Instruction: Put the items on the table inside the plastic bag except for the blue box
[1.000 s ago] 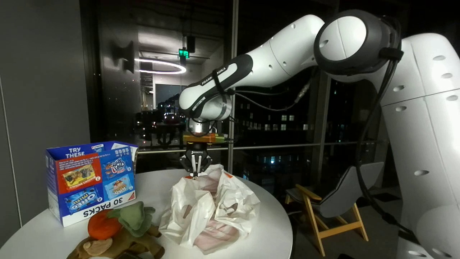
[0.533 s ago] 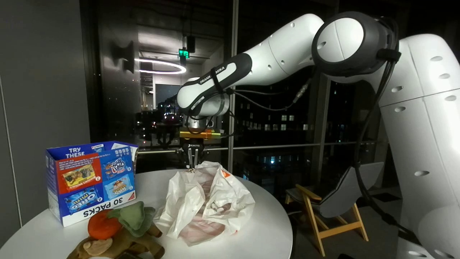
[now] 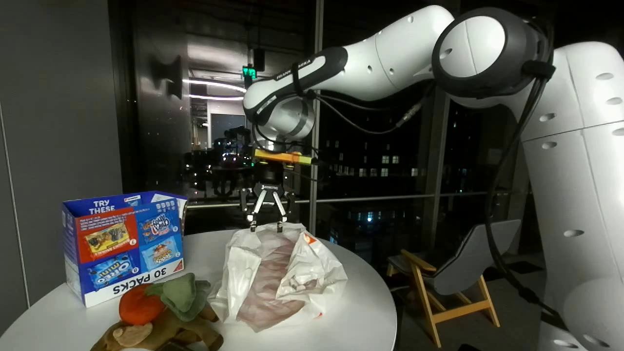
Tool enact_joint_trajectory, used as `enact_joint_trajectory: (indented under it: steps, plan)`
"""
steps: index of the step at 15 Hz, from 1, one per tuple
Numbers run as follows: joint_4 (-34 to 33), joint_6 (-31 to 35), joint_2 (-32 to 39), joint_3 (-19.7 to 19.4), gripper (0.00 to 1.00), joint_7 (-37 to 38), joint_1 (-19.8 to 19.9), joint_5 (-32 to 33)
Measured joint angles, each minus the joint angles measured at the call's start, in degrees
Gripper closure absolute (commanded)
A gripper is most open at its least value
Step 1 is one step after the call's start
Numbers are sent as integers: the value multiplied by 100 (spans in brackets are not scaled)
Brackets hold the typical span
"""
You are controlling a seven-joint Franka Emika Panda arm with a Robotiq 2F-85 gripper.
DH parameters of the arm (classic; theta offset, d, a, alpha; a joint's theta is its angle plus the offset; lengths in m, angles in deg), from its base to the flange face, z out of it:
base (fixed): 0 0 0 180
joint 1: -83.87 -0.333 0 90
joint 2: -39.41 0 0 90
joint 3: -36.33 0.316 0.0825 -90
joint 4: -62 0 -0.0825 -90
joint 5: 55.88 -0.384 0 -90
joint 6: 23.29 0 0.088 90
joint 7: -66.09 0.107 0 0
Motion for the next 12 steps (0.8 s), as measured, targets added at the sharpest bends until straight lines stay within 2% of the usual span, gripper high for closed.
enact_joint_trajectory:
  steps: [1, 2, 3, 5, 8, 12]
  plan:
    - [-47, -384, -123, 14, 0, -218, 17, -116]
    - [-74, -676, -249, 32, 3, -428, 22, -201]
    - [-86, -911, -379, 67, 0, -639, 21, -247]
    - [-86, -1181, -575, 202, 0, -1019, -7, -278]
    - [-86, -1274, -633, 510, 0, -1418, -224, -277]
    - [-163, -1259, -435, 973, 0, -1647, -752, -24]
